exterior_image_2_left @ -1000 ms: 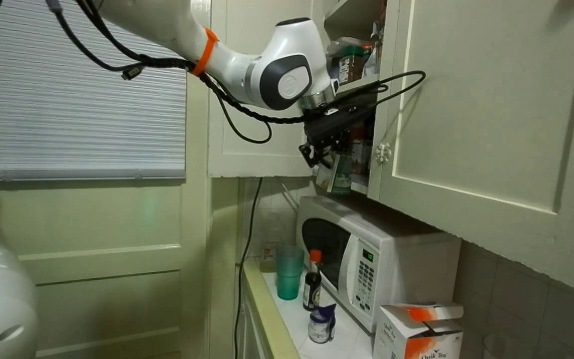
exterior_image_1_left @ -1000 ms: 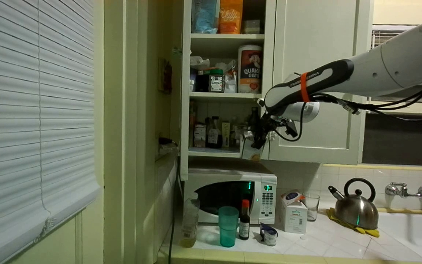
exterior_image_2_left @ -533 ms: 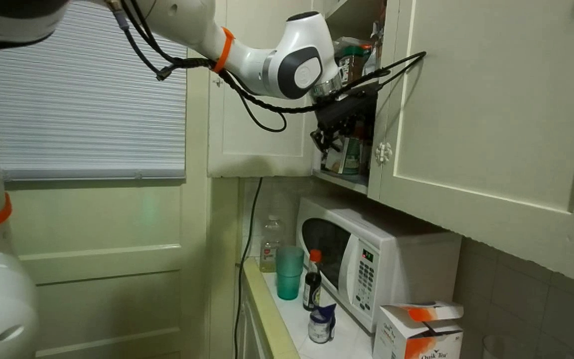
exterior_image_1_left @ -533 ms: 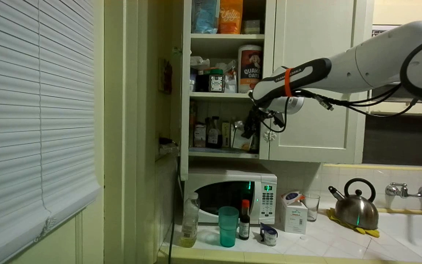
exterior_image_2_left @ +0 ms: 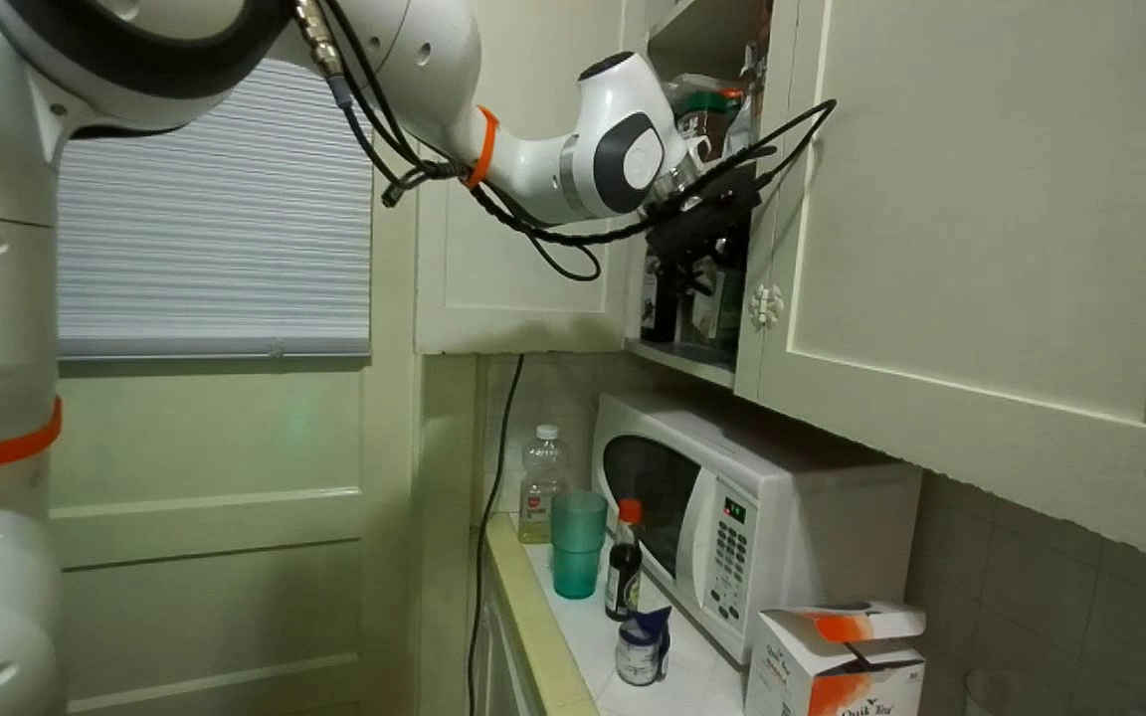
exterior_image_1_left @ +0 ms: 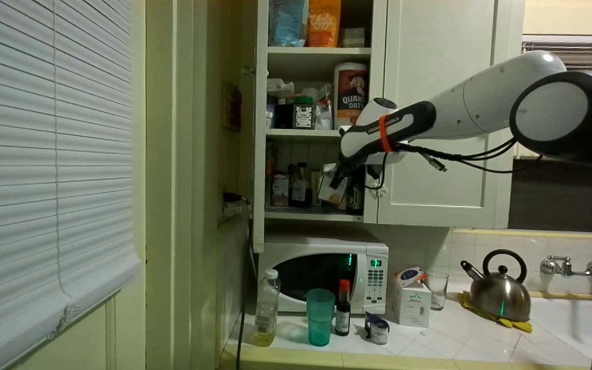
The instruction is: Move the box from the counter to the open cabinet
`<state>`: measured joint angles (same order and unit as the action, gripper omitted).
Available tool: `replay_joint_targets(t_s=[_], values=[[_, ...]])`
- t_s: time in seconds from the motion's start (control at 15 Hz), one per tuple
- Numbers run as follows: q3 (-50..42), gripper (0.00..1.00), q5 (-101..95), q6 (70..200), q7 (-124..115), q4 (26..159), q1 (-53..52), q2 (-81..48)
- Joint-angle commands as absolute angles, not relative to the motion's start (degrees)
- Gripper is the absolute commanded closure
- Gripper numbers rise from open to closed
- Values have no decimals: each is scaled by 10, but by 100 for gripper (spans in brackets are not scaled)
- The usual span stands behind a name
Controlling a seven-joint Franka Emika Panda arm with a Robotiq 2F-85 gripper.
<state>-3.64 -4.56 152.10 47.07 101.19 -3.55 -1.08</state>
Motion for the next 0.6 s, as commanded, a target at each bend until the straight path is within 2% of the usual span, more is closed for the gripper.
replay_joint_targets(t_s=[0.0,0.13,0.2,0.33,0.53], values=[[-19,67,-57,1524,455,1006,-18,-19],[-17,58,-56,1524,456,1006,-17,-19],[-16,27,-55,1524,456,1006,-17,-17],[-10,26,-55,1513,464,1009,-19,-8],[-3,2,-55,1504,481,1015,-20,2]])
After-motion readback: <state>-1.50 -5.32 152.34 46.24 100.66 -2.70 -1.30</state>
